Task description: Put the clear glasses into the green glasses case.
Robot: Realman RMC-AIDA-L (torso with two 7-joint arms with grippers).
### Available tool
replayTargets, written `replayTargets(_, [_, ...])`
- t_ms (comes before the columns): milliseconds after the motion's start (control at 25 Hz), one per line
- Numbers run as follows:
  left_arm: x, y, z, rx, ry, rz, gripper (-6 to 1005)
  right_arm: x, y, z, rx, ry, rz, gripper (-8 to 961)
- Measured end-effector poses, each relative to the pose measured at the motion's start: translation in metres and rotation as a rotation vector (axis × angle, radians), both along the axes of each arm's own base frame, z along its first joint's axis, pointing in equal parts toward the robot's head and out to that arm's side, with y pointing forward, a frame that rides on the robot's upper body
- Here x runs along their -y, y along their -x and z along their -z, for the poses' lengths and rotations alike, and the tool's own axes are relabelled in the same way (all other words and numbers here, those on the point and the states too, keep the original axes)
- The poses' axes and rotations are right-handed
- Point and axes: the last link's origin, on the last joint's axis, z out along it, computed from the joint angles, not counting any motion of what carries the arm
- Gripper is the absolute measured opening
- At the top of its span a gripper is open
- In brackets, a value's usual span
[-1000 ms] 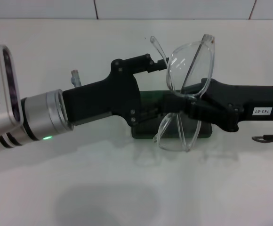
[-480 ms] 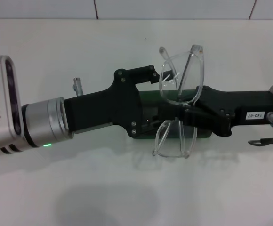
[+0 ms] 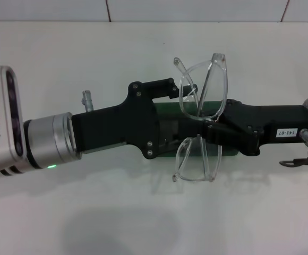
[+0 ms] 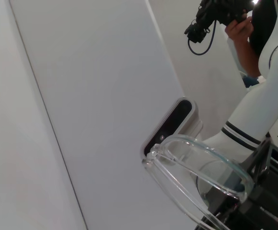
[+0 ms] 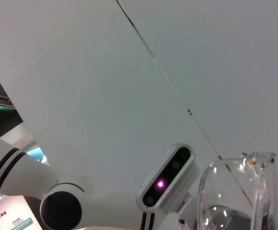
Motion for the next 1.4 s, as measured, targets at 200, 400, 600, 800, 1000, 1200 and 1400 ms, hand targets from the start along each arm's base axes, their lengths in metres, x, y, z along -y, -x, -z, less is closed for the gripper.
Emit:
replayTargets(200, [0.002,0.000,0.001,-0.006,0.007,0.008,588,0.001,-0.001,0.001,0.001,-0.002,0.005,18])
replayTargets(400, [0.003,0.001,0.002,-0.006,0.004,0.010,588,0.002,-0.002,0.002,0.004,0.001,0.004,18])
replayTargets(600, [0.004,0.002,0.001,-0.001,0.001,0.006,591,0.003,-0.002,0.002,0.001,-0.001,0.000,18])
replayTargets(800, [0.003,0.004,-0.004,0.033,-0.023,-0.025,593,0.007,-0.002,-0.002,-0.018,-0.021,-0.047,18])
replayTargets(1000, [-0.002,0.009,-0.009,0.049,-0.063,-0.077,594,0.014,-0.007,-0.009,-0.053,-0.095,-0.116,18])
replayTargets(1200, [-0.010,0.022,-0.016,0.064,-0.134,-0.179,594,0.020,-0.014,-0.016,-0.065,-0.224,-0.190,19])
replayTargets(1400, [-0.018,0.042,-0.033,0.136,-0.233,-0.335,594,0.025,-0.022,-0.023,-0.054,-0.370,-0.252,18])
